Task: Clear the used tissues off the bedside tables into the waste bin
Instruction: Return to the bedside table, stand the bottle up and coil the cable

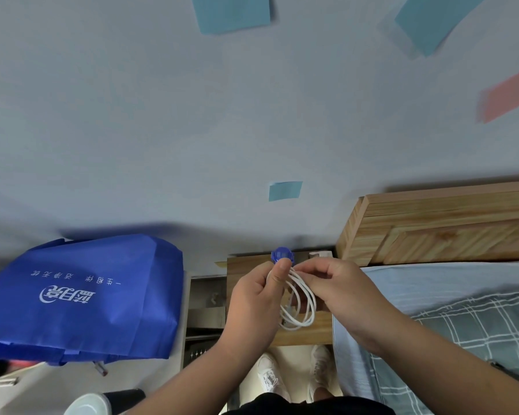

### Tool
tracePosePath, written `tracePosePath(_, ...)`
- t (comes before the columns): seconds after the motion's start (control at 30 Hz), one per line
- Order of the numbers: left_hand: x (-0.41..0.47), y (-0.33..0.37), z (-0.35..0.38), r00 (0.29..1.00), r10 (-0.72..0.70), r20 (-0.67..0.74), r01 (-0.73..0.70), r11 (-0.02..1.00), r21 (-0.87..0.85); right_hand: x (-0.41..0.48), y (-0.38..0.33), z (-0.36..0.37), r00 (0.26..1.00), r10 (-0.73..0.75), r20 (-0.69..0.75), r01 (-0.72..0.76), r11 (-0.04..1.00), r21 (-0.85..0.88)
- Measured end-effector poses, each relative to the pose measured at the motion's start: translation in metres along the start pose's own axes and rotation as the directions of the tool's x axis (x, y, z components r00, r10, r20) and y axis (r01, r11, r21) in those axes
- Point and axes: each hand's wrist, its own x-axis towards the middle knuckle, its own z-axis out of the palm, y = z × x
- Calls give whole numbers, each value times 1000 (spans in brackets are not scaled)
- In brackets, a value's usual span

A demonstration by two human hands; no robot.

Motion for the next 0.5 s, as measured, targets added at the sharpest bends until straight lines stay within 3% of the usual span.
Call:
tracePosePath(0.17, 1, -8, -3, 997, -47, 65, 43, 997, 63, -1, -2, 0, 994, 108, 21, -110, 969, 223)
tracePosePath(0.33, 2, -11, -6, 977, -90, 191, 77, 994, 72, 0, -1, -4, 929, 302, 215, -360, 874, 327)
tracePosePath(0.5, 7, -11, -14, 922, -145, 358, 122, 989, 88, -4, 2, -2, 917, 313, 247, -390, 832, 394)
